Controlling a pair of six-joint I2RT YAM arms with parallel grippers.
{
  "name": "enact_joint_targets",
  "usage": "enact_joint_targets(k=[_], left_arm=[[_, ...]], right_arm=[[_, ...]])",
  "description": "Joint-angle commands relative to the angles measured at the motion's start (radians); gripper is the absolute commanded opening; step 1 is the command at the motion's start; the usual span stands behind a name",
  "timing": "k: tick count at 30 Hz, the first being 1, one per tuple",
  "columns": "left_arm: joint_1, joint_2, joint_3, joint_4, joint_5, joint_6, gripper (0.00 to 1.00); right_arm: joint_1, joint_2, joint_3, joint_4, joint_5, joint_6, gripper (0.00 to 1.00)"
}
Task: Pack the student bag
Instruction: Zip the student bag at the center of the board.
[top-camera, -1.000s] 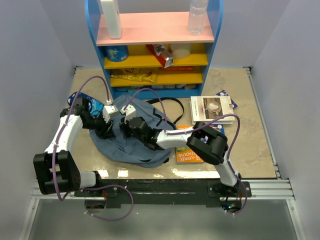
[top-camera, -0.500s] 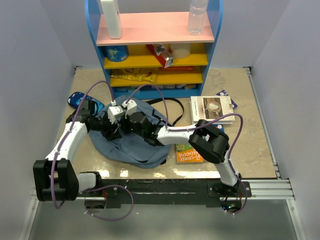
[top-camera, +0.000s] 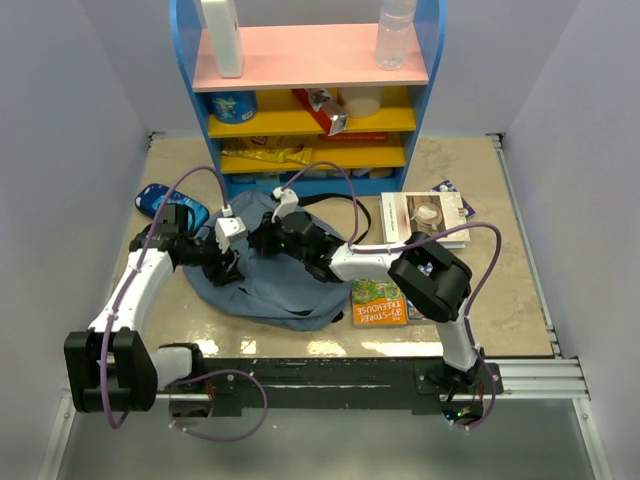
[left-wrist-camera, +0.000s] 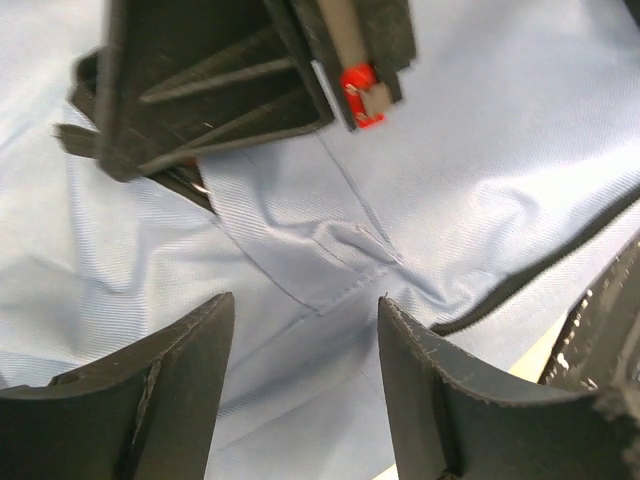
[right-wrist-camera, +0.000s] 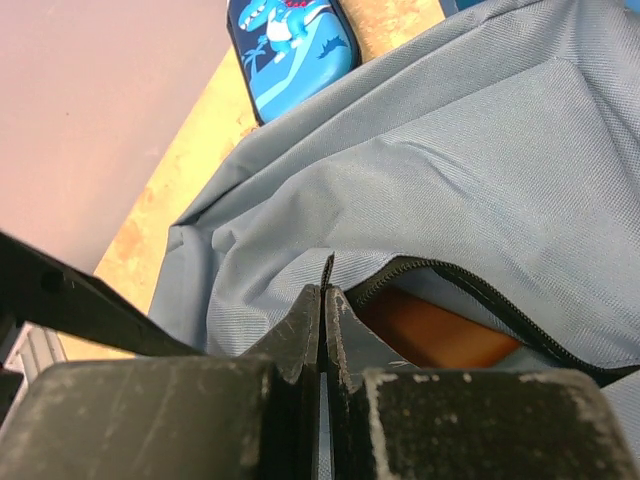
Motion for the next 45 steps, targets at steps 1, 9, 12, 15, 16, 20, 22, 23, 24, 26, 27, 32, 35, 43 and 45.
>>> enact_joint_targets(k=[1,9,12,15,16,20,22,23,24,26,27,32,35,43,45], left_arm=[[0.007,0.018,0.035,-0.061,0.061,0.087,0.64],[-0.019,0.073,0.023,0.115,0.075,-0.085,0.63],[-0.082,0.076,0.009,0.180,0.016,-0.153,0.62],[-0.097,0.087,0.021,0.189,0.035,-0.170,0.53],[-0.102,0.093,0.027,0.189,0.039,-0.176,0.47],[-0.112,0.131,0.047,0.153,0.055,-0.161,0.12],[-0.112,0.142,0.058,0.114,0.047,-0.142,0.00],[-0.114,0.141,0.055,0.105,0.029,-0.134,0.00],[-0.112,0.133,0.046,0.094,0.019,-0.127,0.00],[-0.108,0.116,0.036,0.100,-0.011,-0.125,0.00],[-0.108,0.096,0.036,0.096,-0.014,-0.119,0.00],[-0.109,0.053,0.049,0.030,-0.018,-0.085,0.00],[-0.108,0.052,0.088,-0.086,-0.011,0.000,0.00],[-0.108,0.015,0.150,-0.315,-0.042,0.228,0.00],[-0.108,0.009,0.153,-0.343,-0.054,0.251,0.00]], right_arm=[[-0.034,-0.030,0.035,0.107,0.038,0.021,0.00],[-0.034,-0.043,0.006,0.146,0.017,0.042,0.00],[-0.034,-0.064,-0.014,0.153,0.017,0.038,0.00],[-0.034,-0.073,-0.012,0.147,0.009,0.033,0.00],[-0.034,-0.075,-0.012,0.147,0.011,0.033,0.00],[-0.034,-0.078,-0.012,0.137,0.009,0.034,0.00],[-0.036,-0.086,-0.015,0.130,0.017,0.022,0.00],[-0.039,-0.086,-0.015,0.124,0.020,0.018,0.00],[-0.043,-0.089,-0.014,0.119,0.020,0.015,0.00],[-0.054,-0.093,-0.015,0.110,0.020,0.010,0.00],[-0.059,-0.093,-0.015,0.107,0.021,0.007,0.00],[-0.089,-0.083,0.008,0.056,0.027,-0.045,0.00],[-0.108,-0.069,0.041,0.013,0.041,-0.090,0.00],[-0.149,-0.037,0.110,-0.059,0.080,-0.174,0.00],[-0.155,-0.021,0.124,-0.070,0.096,-0.197,0.00]])
